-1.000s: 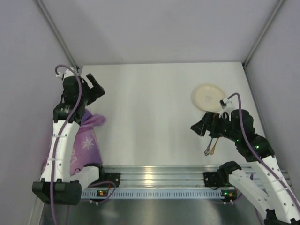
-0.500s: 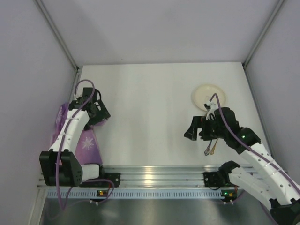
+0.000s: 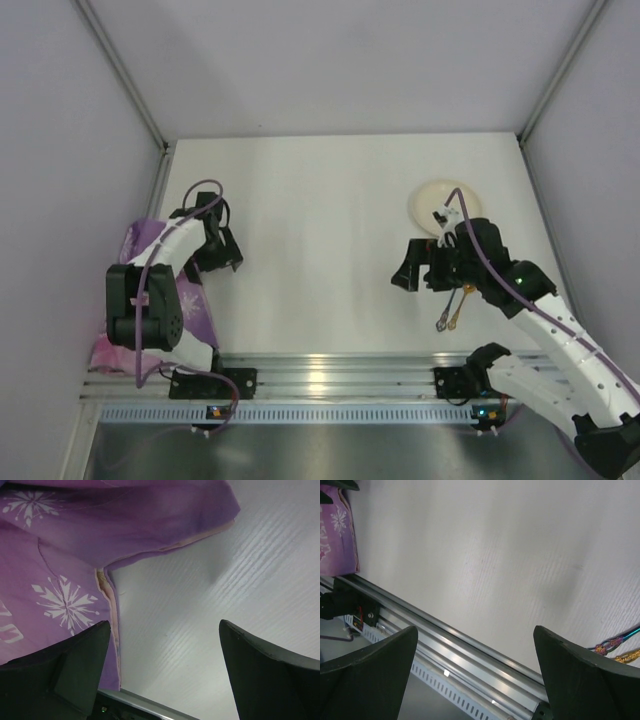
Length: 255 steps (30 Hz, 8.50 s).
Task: Set the dinner table for one person
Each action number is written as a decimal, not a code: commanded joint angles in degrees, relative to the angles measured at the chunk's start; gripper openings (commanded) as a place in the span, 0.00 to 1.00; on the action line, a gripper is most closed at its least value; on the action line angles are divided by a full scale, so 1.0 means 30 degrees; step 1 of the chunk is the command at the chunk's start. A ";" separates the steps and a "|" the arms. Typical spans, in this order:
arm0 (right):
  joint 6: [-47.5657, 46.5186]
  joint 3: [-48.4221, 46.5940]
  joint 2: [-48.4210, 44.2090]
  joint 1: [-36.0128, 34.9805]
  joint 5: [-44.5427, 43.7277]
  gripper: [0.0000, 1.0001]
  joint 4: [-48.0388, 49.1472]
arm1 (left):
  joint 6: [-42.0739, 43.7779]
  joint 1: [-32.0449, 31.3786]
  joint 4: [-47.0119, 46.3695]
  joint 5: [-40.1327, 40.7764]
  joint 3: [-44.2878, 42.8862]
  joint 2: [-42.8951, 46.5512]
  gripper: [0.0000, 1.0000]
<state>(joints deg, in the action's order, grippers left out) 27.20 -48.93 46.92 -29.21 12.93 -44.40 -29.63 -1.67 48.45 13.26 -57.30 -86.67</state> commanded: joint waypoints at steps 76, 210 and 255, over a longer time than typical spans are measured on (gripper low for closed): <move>-0.0249 -0.4199 -0.2923 -0.0282 -0.5451 1.00 -0.6556 | -1.0954 -1.3709 -0.4148 -0.6724 -2.1213 -1.7075 0.43; 0.0953 -1.5742 2.5348 1.2813 -0.5422 0.03 -0.2133 | -0.1873 -0.4658 -0.1793 -0.3130 -0.2199 0.3725 0.98; 0.4674 -0.9678 1.9281 -0.4091 -0.2491 0.00 0.3345 | -0.3543 -0.4687 0.4796 -0.0552 -0.2757 1.2952 0.98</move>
<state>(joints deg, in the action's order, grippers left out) 40.53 -77.97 103.85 -41.25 8.36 -38.85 -39.51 -15.92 58.87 10.41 -66.06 -49.74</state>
